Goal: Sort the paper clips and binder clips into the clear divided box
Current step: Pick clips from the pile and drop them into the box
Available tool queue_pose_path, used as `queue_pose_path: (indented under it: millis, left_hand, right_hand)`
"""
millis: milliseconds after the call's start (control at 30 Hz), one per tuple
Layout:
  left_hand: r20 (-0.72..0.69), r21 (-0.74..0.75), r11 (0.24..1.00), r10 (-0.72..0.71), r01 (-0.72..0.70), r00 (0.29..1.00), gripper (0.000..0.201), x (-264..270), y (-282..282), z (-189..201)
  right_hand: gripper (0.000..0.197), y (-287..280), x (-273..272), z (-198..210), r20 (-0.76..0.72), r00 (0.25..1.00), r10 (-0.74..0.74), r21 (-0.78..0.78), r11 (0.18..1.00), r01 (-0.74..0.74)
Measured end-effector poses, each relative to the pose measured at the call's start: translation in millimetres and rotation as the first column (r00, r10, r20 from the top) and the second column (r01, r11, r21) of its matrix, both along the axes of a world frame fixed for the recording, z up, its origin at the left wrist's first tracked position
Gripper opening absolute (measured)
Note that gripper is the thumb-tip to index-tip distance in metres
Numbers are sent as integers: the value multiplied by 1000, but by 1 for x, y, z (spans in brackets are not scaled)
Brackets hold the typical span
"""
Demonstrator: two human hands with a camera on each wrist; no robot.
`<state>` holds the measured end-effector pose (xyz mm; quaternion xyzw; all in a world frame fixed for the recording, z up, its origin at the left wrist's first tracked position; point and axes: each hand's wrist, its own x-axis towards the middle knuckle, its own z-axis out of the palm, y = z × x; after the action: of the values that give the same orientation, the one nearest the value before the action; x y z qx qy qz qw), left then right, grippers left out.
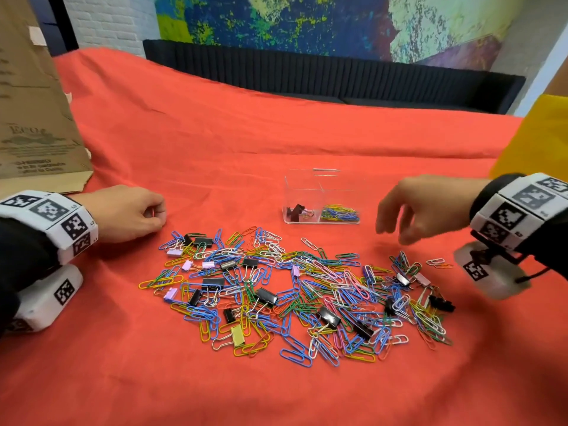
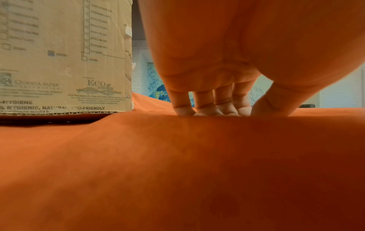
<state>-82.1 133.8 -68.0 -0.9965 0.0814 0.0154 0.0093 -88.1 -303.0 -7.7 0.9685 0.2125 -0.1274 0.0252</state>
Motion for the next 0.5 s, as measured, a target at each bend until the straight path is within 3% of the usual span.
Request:
queue_pose_path:
  millis: [67, 133, 267, 500]
  left_hand:
    - [1, 1, 1000, 3, -3, 1000, 12, 1, 1, -1]
    - [8, 2, 1000, 4, -4, 1000, 12, 2, 2, -2]
    - [17, -12, 1000, 6, -6, 1000, 13, 4, 6, -5]
    - [16, -6, 1000, 12, -12, 1000, 13, 4, 7, -5]
  right_hand:
    - [51, -9, -9, -10, -117, 993, 0, -76, 997, -9]
    - [57, -14, -15, -19, -126, 991, 31, -102, 994, -44]
    - [41, -16, -21, -28, -47, 992, 115, -84, 989, -119]
    - [20, -10, -21, -30, 7, 994, 107, -102, 989, -105]
